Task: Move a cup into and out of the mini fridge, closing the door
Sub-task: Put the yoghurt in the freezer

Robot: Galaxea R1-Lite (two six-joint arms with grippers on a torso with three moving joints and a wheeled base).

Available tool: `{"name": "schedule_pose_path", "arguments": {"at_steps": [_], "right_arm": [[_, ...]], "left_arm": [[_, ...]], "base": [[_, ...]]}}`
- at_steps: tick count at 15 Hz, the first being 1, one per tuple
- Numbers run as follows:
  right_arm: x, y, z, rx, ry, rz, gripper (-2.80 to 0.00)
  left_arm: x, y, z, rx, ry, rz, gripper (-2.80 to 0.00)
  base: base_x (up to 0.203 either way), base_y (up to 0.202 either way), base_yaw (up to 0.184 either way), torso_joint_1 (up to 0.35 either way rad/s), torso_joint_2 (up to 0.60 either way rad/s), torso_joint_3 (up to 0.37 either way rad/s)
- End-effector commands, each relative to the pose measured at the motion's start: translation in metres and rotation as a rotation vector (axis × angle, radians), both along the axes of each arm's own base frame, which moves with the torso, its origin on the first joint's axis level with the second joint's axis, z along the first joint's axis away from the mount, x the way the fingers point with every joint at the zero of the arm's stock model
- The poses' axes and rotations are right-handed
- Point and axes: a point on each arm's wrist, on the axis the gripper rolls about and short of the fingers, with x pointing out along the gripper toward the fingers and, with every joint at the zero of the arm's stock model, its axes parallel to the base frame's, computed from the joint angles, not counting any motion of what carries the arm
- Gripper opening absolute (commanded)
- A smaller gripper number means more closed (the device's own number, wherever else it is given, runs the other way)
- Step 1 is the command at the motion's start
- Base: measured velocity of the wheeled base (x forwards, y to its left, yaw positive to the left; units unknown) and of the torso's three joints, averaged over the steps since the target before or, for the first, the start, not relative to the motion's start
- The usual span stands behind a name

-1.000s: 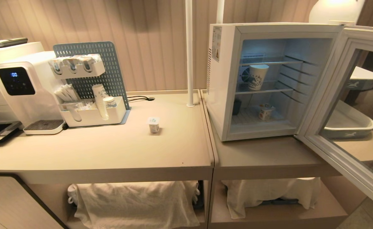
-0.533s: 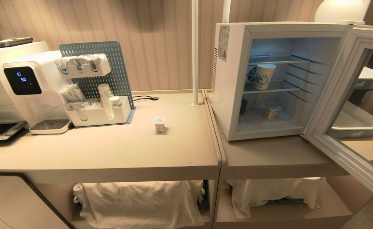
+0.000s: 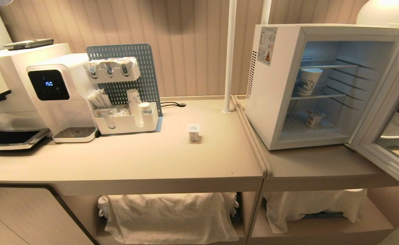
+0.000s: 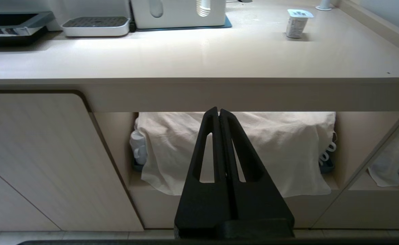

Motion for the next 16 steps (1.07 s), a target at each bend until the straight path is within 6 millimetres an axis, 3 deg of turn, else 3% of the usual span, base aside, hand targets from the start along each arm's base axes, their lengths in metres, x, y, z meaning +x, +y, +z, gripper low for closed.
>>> {"name": "schedule_pose_path", "arguments": {"at_steps": [1,16], "right_arm": [[0.0002,0.0000,0.0000,0.000,0.003,0.000,-2.80],[0.0002,0.0000,0.0000,0.000,0.003,0.001,-2.80]], "left_arm": [[0.0001,0.0000,-0.0004,-0.002,0.001,0.001,-2.80],[0.0001,0.0000,-0.0004,-0.002,0.001,0.001,-2.80]], "base": [[0.000,0.187,0.005,0.004,0.00,0.005],[0.000,0.192,0.003,0.002,0.00,0.002]]}}
